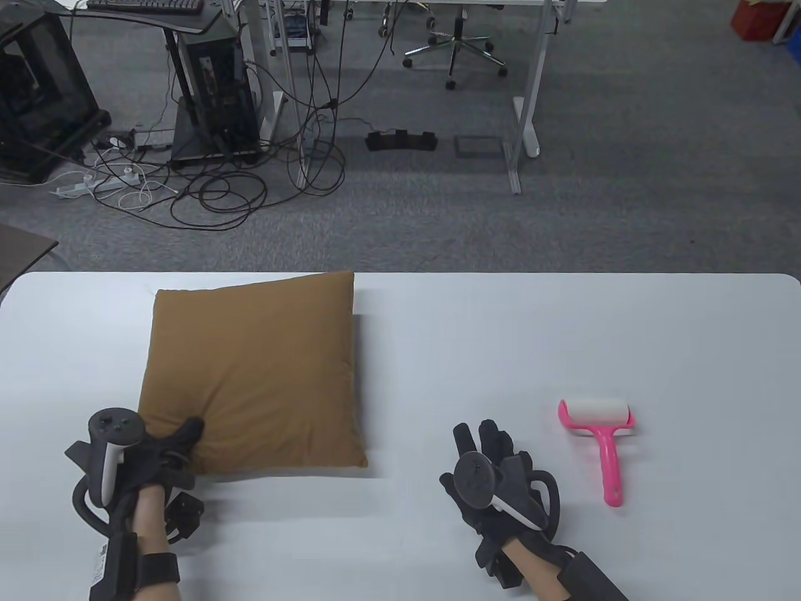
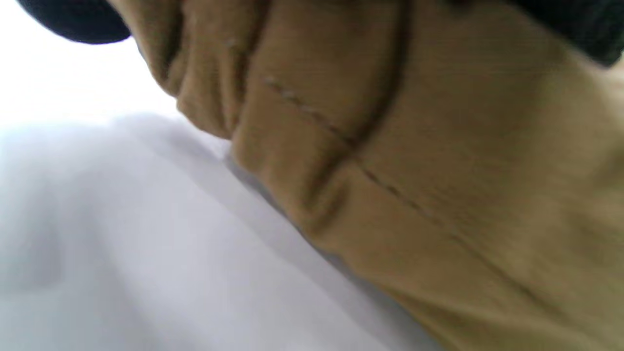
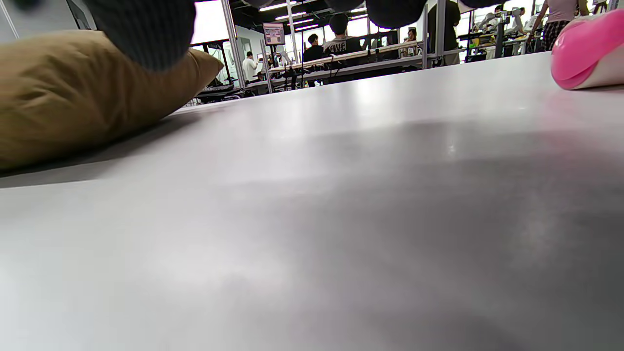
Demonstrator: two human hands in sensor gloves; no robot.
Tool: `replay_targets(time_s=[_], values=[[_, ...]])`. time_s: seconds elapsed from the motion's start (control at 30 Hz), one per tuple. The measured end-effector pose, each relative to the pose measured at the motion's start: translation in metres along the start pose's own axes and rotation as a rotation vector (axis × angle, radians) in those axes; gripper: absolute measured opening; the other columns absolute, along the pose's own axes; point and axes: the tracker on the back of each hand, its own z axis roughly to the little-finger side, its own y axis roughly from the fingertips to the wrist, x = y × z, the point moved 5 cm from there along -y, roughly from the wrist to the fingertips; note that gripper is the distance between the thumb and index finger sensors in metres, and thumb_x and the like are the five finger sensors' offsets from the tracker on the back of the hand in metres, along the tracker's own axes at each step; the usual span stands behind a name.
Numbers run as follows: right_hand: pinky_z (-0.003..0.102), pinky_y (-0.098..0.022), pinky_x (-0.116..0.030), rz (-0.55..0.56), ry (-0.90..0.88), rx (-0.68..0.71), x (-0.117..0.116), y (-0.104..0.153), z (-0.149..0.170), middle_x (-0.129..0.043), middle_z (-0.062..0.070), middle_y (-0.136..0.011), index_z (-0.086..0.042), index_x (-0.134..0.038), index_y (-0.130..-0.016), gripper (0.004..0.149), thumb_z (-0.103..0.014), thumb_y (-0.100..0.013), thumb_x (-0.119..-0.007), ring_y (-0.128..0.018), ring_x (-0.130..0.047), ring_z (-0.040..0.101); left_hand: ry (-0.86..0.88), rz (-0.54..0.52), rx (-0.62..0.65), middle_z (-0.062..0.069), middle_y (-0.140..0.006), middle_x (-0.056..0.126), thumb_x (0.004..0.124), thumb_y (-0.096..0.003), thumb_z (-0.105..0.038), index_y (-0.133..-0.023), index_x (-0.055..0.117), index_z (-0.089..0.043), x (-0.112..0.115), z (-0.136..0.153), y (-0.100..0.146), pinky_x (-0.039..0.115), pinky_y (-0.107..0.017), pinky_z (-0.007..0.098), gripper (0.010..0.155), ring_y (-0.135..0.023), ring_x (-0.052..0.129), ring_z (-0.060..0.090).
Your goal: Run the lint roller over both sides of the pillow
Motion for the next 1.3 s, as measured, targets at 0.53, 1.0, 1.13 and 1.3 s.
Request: replay_targets(time_s=[0.53, 1.0, 1.13, 1.3], values=[[0.075, -0.062, -0.044, 0.185, -0.191, -0.158, 0.049, 0.006, 0.058, -0.015, 0.033, -0.116, -0.018, -0.014, -0.112, 0.076, -0.052, -0.059, -0.057, -0.101, -0.042, 0.057, 0.057, 0.090, 0.513, 0.006, -0.040, 0.099, 0.082, -0.0282, -0.077, -0.095, 0.065, -0.002, 0.068, -0.094, 0.065, 0.083, -0.013, 0.043, 0.102, -0.012, 0.094, 0.016], [0.073, -0.064, -0.045, 0.200, -0.304, -0.510, 0.055, 0.014, 0.163, -0.020, 0.027, -0.117, -0.011, -0.025, -0.113, 0.080, -0.052, -0.058, -0.066, -0.104, -0.039, 0.051, -0.077, 0.168, 0.676, 0.009, -0.052, 0.098, 0.076, -0.0306, -0.079, -0.098, 0.057, 0.003, 0.124, -0.148, 0.134, 0.083, -0.024, 0.047, 0.108, -0.023, 0.098, 0.021], [0.073, -0.063, -0.044, 0.124, -0.310, -0.658, 0.036, 0.019, 0.196, -0.021, 0.036, -0.114, -0.007, -0.022, -0.112, 0.086, -0.051, -0.057, -0.070, -0.101, -0.037, 0.055, -0.066, 0.133, 0.680, 0.011, -0.056, 0.099, 0.076, -0.0312, -0.078, -0.099, 0.057, 0.003, 0.119, -0.144, 0.135, 0.083, -0.028, 0.050, 0.108, -0.028, 0.100, 0.025], [0.072, -0.064, -0.044, 0.026, -0.279, -0.795, 0.018, 0.026, 0.219, -0.023, 0.046, -0.109, 0.008, -0.022, -0.109, 0.097, -0.052, -0.055, -0.075, -0.097, -0.041, 0.063, -0.055, 0.116, 0.661, 0.013, -0.061, 0.097, 0.076, -0.0324, -0.077, -0.101, 0.055, 0.001, 0.114, -0.139, 0.130, 0.082, -0.031, 0.051, 0.106, -0.032, 0.100, 0.027]])
